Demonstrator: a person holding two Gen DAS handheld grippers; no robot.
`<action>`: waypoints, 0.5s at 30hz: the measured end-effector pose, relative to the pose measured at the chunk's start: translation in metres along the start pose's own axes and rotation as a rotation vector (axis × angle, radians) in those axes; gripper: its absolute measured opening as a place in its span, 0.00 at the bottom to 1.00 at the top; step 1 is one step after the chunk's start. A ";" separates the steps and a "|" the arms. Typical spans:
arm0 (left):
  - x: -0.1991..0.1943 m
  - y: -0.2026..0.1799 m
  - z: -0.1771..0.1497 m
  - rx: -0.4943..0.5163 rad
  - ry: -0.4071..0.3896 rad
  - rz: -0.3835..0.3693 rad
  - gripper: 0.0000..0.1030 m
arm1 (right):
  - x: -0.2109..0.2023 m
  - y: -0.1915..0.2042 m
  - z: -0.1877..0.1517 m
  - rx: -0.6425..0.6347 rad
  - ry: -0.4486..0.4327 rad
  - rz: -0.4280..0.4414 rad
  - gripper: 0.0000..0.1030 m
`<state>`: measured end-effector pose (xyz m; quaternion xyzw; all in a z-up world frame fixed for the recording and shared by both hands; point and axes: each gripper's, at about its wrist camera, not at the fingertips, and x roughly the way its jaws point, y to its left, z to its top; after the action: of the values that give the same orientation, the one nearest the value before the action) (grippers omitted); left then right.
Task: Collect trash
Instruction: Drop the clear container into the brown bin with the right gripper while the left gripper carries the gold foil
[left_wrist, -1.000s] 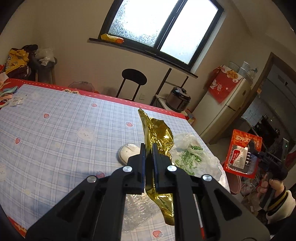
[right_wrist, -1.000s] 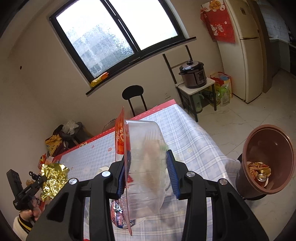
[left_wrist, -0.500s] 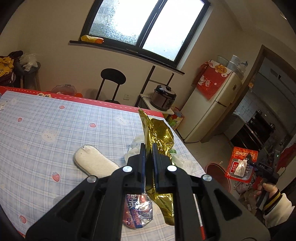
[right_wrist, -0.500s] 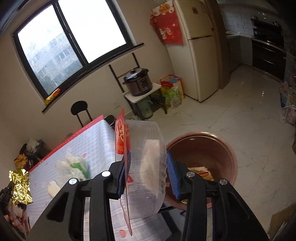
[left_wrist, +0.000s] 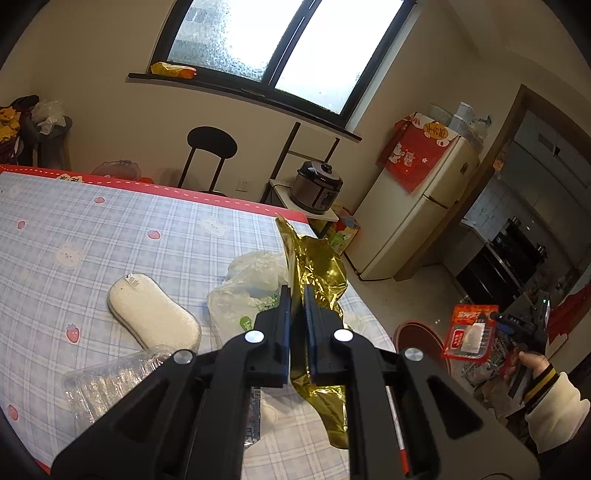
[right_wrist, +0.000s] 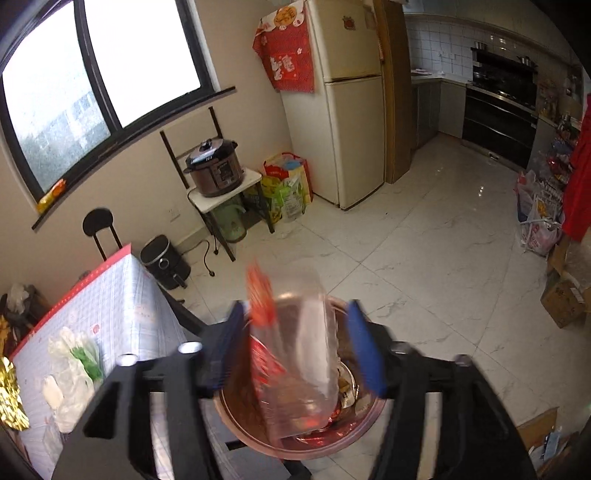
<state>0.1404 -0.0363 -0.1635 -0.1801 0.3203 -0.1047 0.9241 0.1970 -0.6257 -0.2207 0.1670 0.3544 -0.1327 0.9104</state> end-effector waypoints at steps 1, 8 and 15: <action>-0.001 0.001 0.001 0.004 0.000 0.002 0.10 | -0.005 0.002 0.001 0.003 -0.021 0.009 0.71; -0.011 0.008 0.015 0.040 0.002 -0.002 0.11 | -0.030 0.021 -0.004 0.007 -0.083 -0.010 0.95; -0.003 -0.003 0.030 0.113 0.026 -0.057 0.11 | -0.058 0.046 -0.018 -0.007 -0.107 -0.037 0.95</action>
<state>0.1569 -0.0306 -0.1392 -0.1352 0.3207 -0.1513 0.9252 0.1615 -0.5697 -0.1838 0.1499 0.3087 -0.1567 0.9261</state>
